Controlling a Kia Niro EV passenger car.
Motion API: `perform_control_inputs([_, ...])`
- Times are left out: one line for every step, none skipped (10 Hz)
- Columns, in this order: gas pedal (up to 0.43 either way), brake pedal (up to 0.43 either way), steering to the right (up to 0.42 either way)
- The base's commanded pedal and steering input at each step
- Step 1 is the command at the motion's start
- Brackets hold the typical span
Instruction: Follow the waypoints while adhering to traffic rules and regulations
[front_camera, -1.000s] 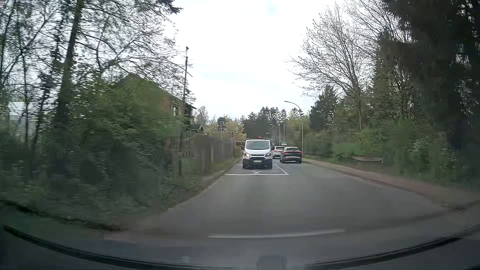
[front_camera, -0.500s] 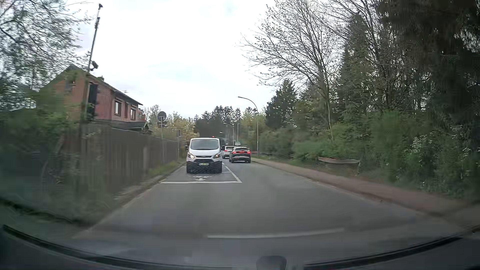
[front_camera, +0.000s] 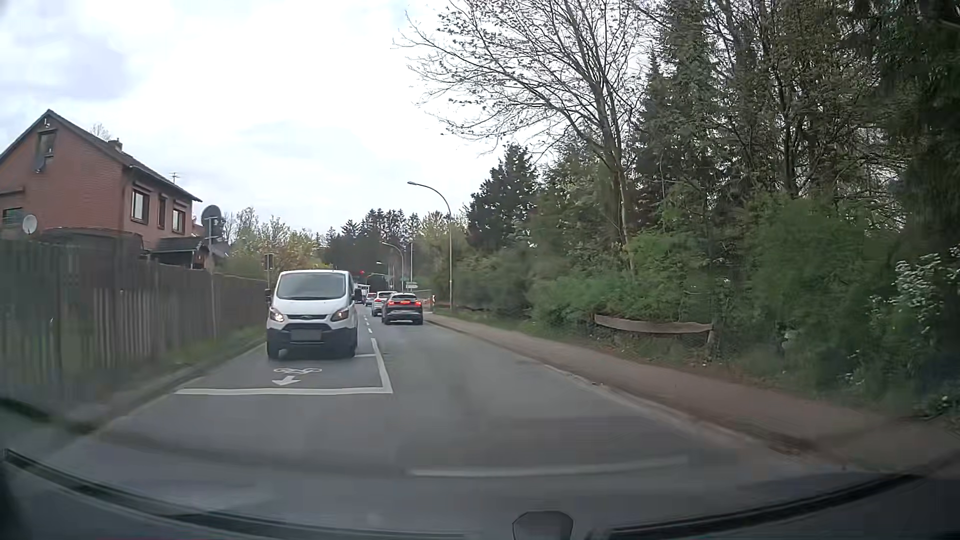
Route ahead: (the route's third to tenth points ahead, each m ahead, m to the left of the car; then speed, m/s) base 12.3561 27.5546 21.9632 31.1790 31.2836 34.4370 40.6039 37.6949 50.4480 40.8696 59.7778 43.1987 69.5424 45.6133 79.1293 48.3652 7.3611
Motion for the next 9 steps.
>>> perform_control_inputs([0.110,0.000,0.018])
perform_control_inputs([0.110,0.000,-0.009])
perform_control_inputs([0.110,0.000,-0.027])
perform_control_inputs([0.110,0.000,-0.048])
perform_control_inputs([0.110,0.000,-0.059])
perform_control_inputs([0.118,0.000,-0.064])
perform_control_inputs([0.130,0.000,-0.069])
perform_control_inputs([0.130,0.000,-0.076])
perform_control_inputs([0.150,0.000,-0.083])
